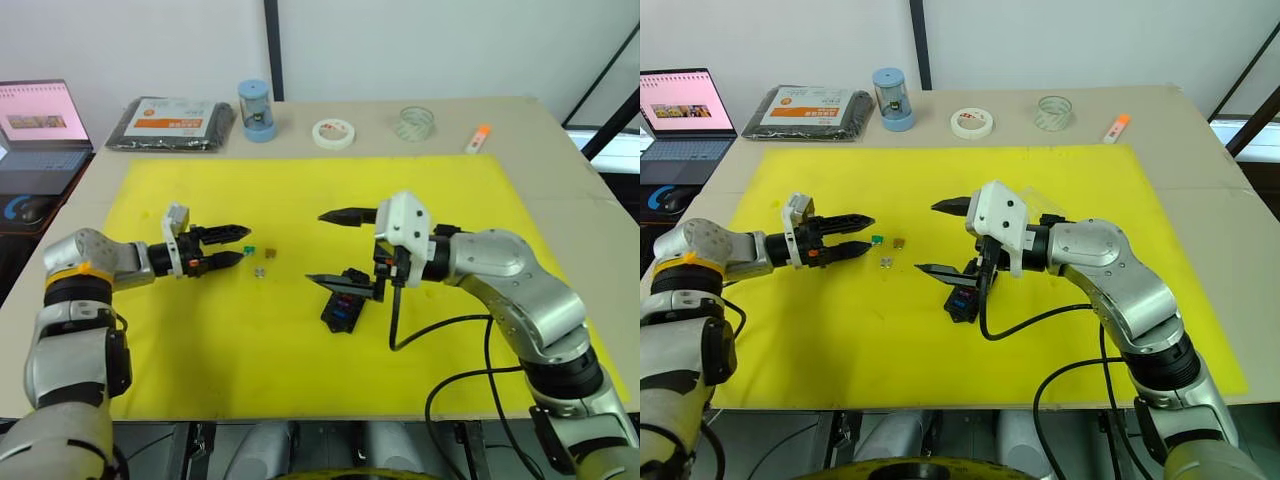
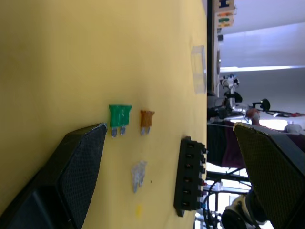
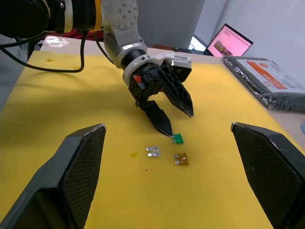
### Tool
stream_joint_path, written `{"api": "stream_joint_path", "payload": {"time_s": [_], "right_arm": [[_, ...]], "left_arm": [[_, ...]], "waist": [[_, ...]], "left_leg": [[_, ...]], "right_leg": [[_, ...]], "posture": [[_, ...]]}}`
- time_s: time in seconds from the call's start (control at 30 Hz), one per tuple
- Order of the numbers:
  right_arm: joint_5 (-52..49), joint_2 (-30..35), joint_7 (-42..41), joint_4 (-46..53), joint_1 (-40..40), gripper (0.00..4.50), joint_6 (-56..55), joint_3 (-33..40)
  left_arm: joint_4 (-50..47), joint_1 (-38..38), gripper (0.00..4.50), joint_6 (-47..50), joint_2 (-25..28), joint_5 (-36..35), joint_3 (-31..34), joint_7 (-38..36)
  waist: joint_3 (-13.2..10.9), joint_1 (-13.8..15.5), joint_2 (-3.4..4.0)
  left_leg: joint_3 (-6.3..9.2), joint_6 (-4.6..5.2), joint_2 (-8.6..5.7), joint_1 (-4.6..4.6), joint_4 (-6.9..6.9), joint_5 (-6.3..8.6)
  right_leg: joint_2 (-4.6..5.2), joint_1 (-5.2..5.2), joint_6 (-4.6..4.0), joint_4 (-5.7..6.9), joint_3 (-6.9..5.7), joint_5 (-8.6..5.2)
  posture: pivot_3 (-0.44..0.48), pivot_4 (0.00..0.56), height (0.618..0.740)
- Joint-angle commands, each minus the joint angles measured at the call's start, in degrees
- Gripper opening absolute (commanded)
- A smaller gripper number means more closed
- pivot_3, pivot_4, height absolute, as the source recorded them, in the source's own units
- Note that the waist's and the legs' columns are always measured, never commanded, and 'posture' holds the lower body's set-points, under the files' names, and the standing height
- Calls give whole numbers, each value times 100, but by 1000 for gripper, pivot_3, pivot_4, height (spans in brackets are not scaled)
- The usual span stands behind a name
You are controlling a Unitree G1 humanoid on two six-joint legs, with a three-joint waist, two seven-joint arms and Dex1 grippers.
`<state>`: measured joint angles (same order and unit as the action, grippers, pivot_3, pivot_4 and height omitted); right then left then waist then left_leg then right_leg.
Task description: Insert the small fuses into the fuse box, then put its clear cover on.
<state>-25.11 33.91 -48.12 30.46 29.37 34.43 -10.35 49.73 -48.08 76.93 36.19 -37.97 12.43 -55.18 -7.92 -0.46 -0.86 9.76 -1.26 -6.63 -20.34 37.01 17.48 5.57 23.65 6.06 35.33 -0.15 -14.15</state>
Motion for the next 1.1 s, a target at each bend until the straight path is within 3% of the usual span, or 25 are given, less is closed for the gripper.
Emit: {"api": "stream_joint_path", "payload": {"time_s": [0.03,0.37,0.63,0.77,1.1], "right_arm": [[-80,48,57,266,125,4453,33,162],[-80,14,93,216,310,4453,154,102],[-57,-14,141,214,252,4453,165,82],[-56,2,143,198,141,4500,135,96],[15,7,154,147,13,4500,-11,77]], "left_arm": [[260,-165,4500,-329,-22,213,72,91],[102,-173,4500,14,-303,346,-317,-315],[307,-187,4500,-319,-513,493,-122,-193],[498,-117,3611,-559,-506,693,-128,-56],[250,283,14,-515,-534,883,-224,3]], "waist": [[1,0,0],[2,36,-1],[4,123,-1],[6,121,-1],[17,69,14]], "left_leg": [[0,-1,0,1,0,0],[1,-4,-4,-2,1,-2],[1,-3,-9,-2,2,-2],[2,-3,-10,0,2,-2],[1,-3,-6,6,0,-2]], "right_leg": [[0,0,0,1,0,0],[2,-2,0,2,0,0],[6,-4,0,0,0,0],[7,-7,1,0,0,0],[5,-6,1,2,0,0]], "posture": [[0,150,740],[0,150,740],[0,150,740],[0,150,740],[0,150,740]]}}
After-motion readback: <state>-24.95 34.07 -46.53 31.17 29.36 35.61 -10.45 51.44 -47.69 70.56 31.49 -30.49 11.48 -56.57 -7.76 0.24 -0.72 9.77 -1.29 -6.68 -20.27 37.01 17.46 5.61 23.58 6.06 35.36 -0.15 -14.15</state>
